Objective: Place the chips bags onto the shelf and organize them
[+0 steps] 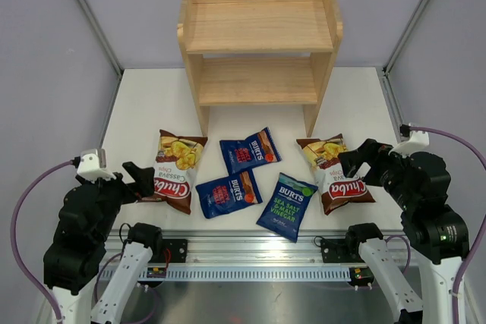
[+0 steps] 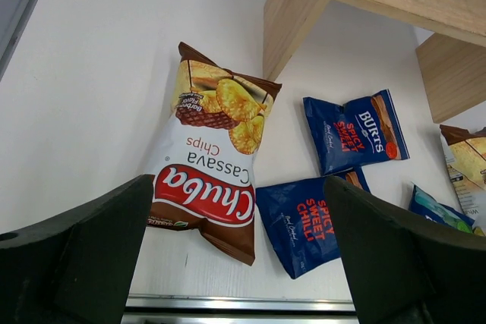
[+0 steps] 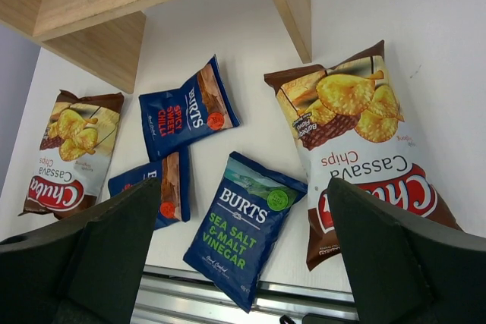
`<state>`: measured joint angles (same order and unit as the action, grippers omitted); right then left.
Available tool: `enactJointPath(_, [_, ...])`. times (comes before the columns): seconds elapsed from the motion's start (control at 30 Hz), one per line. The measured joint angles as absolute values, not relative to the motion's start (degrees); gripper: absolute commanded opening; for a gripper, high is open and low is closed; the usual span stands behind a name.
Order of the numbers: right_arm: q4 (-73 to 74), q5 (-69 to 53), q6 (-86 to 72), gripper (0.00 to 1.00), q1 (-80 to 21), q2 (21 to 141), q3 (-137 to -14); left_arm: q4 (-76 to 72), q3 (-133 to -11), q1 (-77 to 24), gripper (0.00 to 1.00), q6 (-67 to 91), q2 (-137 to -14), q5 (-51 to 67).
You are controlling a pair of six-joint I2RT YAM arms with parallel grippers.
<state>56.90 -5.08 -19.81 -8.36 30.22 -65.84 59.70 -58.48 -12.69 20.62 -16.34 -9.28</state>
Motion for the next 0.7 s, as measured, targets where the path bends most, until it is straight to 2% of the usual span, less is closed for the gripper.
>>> enactJointPath(0.33, [54.9, -8.6, -20.9, 1.00, -8.4, 29.2, -62.6, 58.2, -56.0, -12.7, 0.99, 22.8, -16.8, -7.0])
enactJointPath(0.53, [51.0, -14.9, -23.6, 1.00, -8.4, 26.5, -58.3, 48.5, -49.0, -12.7, 0.99, 27.8, -21.5, 6.4])
enactJointPath(0.7, [48.5, -17.6, -24.9, 0.99, -8.4, 25.8, -56.7, 35.3, -40.1, -13.0, 0.99, 34.6, -32.7, 17.5])
